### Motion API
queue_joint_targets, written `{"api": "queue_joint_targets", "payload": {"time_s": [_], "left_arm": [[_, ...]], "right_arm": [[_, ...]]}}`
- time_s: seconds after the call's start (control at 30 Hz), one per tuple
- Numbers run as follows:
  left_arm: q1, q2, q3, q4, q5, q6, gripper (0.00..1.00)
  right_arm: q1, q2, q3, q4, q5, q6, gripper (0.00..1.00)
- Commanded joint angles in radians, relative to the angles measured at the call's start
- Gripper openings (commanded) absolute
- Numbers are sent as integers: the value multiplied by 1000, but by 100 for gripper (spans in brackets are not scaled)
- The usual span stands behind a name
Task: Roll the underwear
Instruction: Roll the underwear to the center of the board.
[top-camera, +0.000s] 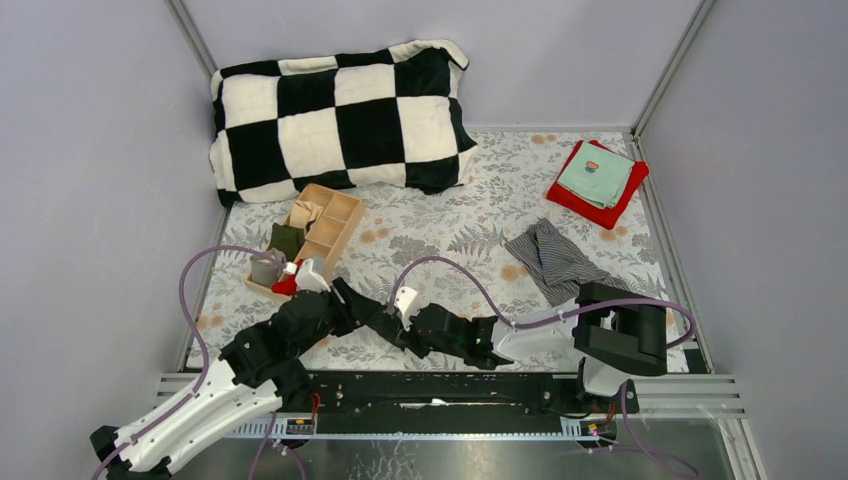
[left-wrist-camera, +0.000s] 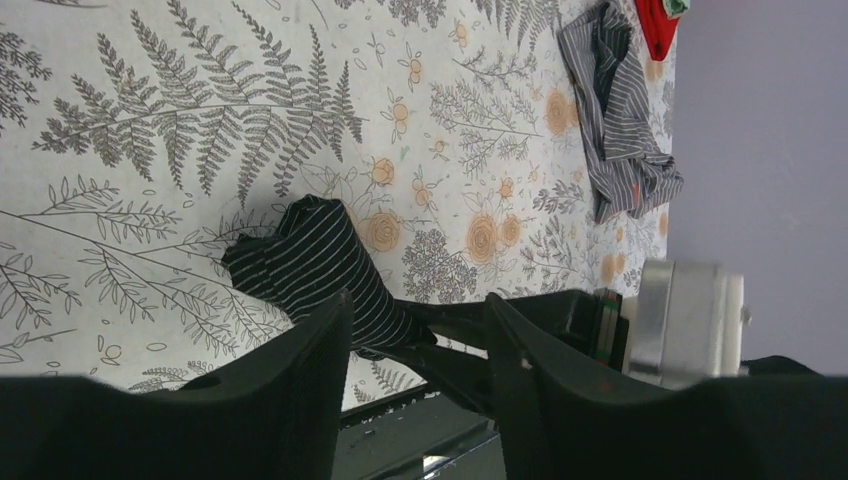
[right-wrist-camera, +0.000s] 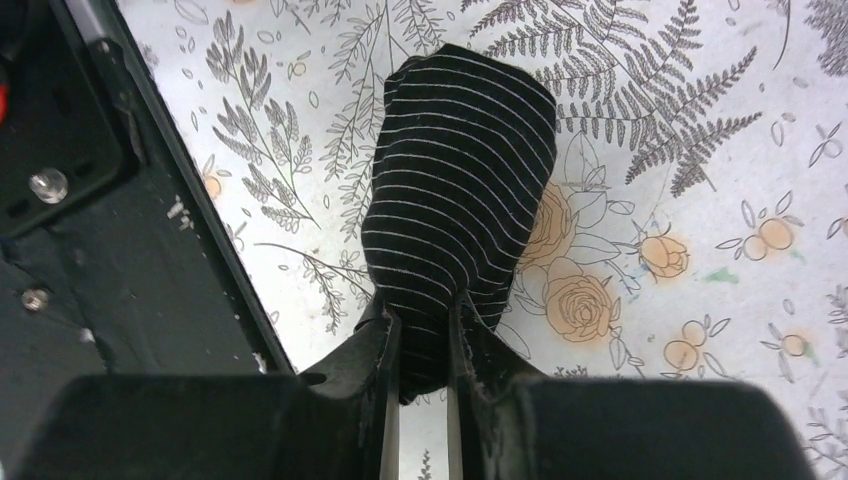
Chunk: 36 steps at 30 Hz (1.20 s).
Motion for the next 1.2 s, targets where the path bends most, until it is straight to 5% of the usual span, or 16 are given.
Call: {"api": "queue_joint_targets", "payload": {"time_s": [0.0, 0.43, 1.17], "left_arm": [[-1, 24, -20, -10, 26, -34, 59], [-1, 114, -118, 109, 25, -126, 74], [-1, 306, -263, 449, 46, -247, 80]], "right_arm": [[-22, 13, -18, -22, -72, 197, 0], [-41, 2, -99, 101, -24, 434, 0], [-41, 58, -137, 243, 6, 560, 0]]}}
